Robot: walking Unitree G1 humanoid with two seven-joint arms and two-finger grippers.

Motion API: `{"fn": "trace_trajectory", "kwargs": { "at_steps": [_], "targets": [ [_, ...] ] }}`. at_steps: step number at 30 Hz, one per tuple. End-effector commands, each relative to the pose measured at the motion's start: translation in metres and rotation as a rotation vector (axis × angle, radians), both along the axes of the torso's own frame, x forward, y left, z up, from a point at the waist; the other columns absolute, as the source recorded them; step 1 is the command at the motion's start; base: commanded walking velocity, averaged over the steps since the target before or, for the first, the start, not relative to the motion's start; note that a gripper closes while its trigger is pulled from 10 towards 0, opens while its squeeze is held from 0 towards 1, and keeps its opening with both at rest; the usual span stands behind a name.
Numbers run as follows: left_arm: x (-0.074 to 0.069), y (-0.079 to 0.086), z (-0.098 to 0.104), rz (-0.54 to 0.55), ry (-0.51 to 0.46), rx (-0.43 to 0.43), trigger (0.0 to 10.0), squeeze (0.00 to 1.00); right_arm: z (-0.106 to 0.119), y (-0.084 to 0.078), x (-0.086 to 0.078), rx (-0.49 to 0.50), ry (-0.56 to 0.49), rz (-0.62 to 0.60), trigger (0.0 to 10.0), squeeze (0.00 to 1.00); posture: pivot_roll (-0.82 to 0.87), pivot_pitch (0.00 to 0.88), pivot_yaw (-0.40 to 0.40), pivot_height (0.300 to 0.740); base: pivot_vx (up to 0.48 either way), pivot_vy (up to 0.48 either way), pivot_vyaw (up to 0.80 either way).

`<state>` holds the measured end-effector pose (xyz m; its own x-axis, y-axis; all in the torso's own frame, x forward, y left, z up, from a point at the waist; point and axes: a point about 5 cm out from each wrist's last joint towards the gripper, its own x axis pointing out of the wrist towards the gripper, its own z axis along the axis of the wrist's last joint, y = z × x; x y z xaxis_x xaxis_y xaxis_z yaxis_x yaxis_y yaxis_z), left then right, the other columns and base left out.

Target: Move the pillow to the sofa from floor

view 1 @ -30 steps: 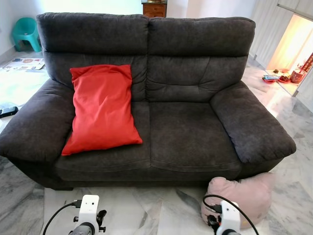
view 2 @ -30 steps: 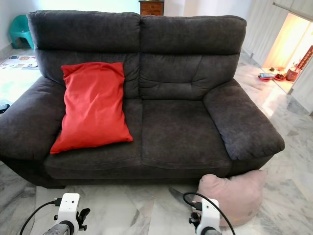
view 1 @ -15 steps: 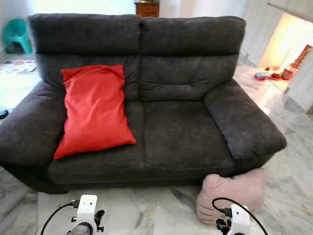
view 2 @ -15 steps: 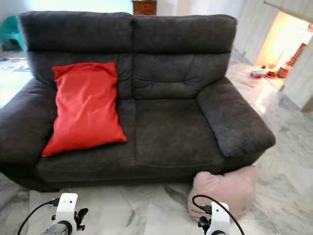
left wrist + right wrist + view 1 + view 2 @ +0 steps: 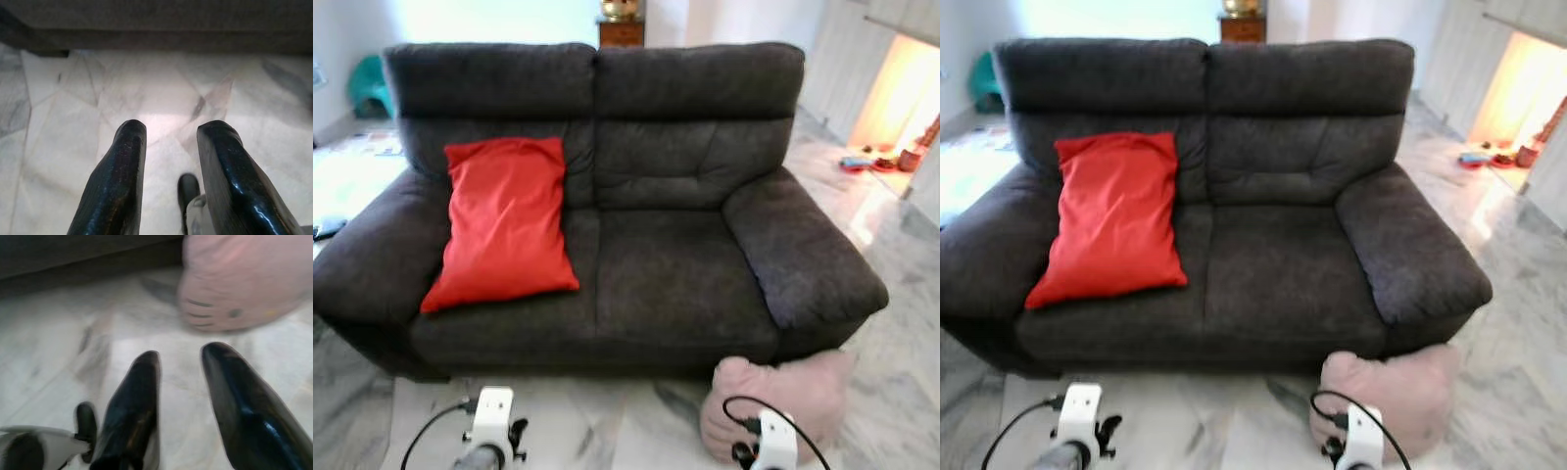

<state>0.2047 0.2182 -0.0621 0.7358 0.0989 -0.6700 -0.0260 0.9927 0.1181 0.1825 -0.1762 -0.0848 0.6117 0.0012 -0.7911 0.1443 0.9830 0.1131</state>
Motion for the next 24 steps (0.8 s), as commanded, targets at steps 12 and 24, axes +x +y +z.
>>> {"fn": "trace_trajectory", "kwargs": {
  "at_steps": [12,24],
  "targets": [
    [0.0047,-0.0069,0.0013,0.001,-0.015,-0.024,10.0,0.00,-0.0003,-0.0135,-0.0045,-0.016,0.000,-0.034,10.0,0.00,0.02,0.000,-0.067,0.736,0.000,-0.041,0.00],
    [0.0048,-0.0080,0.0012,0.004,-0.016,-0.032,10.0,0.00,-0.0014,-0.0116,-0.0061,-0.011,0.009,-0.023,10.0,0.00,0.02,0.000,-0.067,0.736,0.000,0.000,-0.61]
  ]
}}
